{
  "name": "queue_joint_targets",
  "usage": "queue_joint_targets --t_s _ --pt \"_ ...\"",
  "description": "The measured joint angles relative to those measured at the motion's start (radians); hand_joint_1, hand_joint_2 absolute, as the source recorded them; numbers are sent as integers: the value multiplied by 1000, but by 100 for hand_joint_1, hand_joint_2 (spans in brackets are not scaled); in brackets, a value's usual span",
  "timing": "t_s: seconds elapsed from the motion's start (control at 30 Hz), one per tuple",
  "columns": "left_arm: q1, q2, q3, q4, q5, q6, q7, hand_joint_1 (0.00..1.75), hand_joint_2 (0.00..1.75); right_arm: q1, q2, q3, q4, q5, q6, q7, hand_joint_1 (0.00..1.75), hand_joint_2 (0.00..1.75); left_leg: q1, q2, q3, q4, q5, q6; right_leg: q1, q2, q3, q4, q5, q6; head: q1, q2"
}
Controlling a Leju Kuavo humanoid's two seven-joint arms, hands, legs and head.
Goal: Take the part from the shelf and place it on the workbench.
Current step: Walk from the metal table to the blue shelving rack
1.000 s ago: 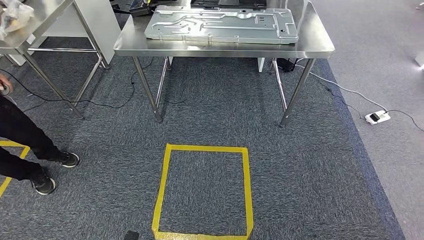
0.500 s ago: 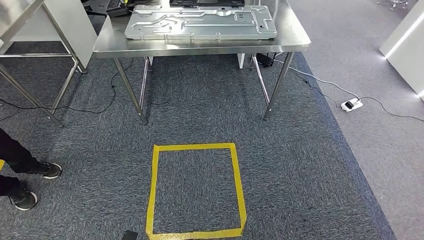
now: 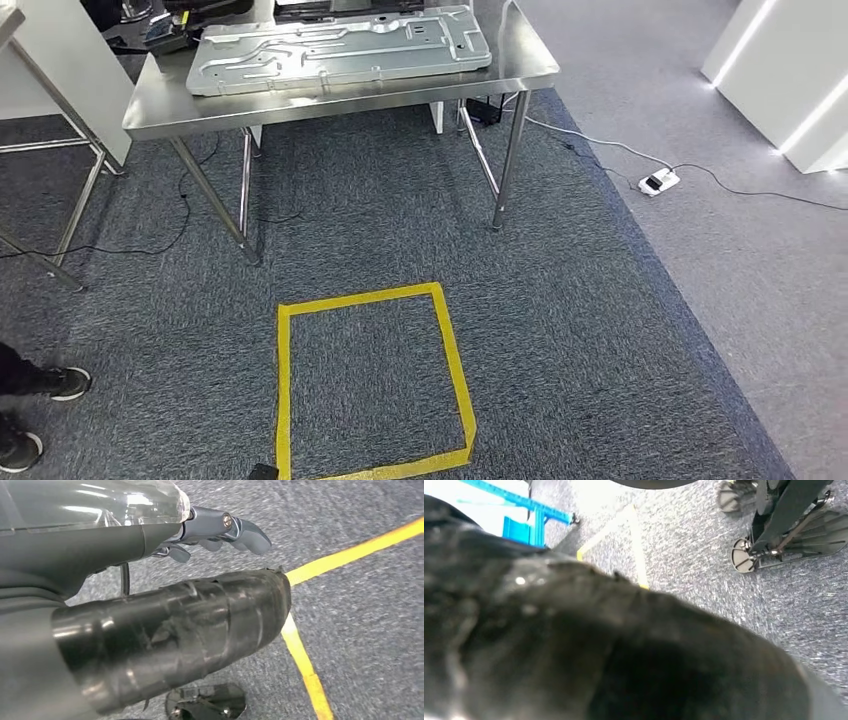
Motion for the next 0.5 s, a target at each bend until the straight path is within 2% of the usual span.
queue_joint_targets --t_s 0.03,0.07,0.1,0.17,0.2,0.23,0.3,0.33,0.37,0.4,0.43,0.47,0.5 --pt "0 0 0 0 0 0 0 0 0 -1 1 0 0 2 2 3 0 0 0 -17 22 -53 18 4 1 9 -2 3 0 5 0 0" --pt "-1 0 1 0 0 0 1 0 0 -1 1 0 0 3 2 6 0 0 0 -30 34 -82 23 8 1 18 -6 5 1 11 0 0" --pt "-1 0 2 0 -1 -1 1 0 0 -1 2 0 1 4 2 7 0 0 -2 -34 35 -89 20 12 1 25 -10 5 4 18 0 0" --pt "-3 0 2 0 -1 -2 2 0 0 4 3 1 2 8 3 9 0 0 -2 -19 36 -95 27 24 -2 38 -14 0 10 32 0 0" --pt "-3 -1 3 0 -1 -3 2 0 0 6 4 1 2 10 3 11 0 0 0 -10 37 -100 32 31 -1 31 -17 5 5 36 1 0" --pt "-3 -1 3 0 0 -4 3 0 0 7 4 1 3 12 3 13 0 0 3 0 38 -106 38 38 0 14 -28 29 -13 40 1 0" --pt "0 -2 4 0 0 -5 3 0 0 6 4 2 3 16 3 18 0 0 2 23 35 -111 43 46 0 -30 -78 140 -80 45 2 0" --pt "2 -2 4 0 0 -5 3 0 0 6 4 3 4 17 3 21 0 0 1 36 32 -110 44 48 0 -43 -109 207 -113 47 2 0" --pt "4 -2 4 0 0 -6 3 0 0 6 4 4 4 17 3 22 0 0 -1 48 30 -109 43 48 -1 -49 -130 256 -131 50 2 0" --pt "5 -2 5 0 1 -6 3 0 0 7 4 4 4 17 3 23 0 0 -2 60 29 -109 43 48 -1 -53 -134 272 -129 51 2 0" --pt "5 -2 5 0 1 -7 3 0 0 8 4 4 5 18 3 24 0 0 -2 71 30 -108 42 47 -1 -57 -117 246 -108 50 2 0" --pt "4 -2 5 0 2 -7 3 0 0 9 4 4 5 18 3 24 0 0 -3 80 31 -107 41 46 -1 -66 -82 186 -77 48 2 0" --pt "4 -2 5 0 2 -8 3 0 0 9 4 4 5 19 3 25 0 0 -3 88 32 -106 39 44 1 -85 -42 111 -49 44 2 0"
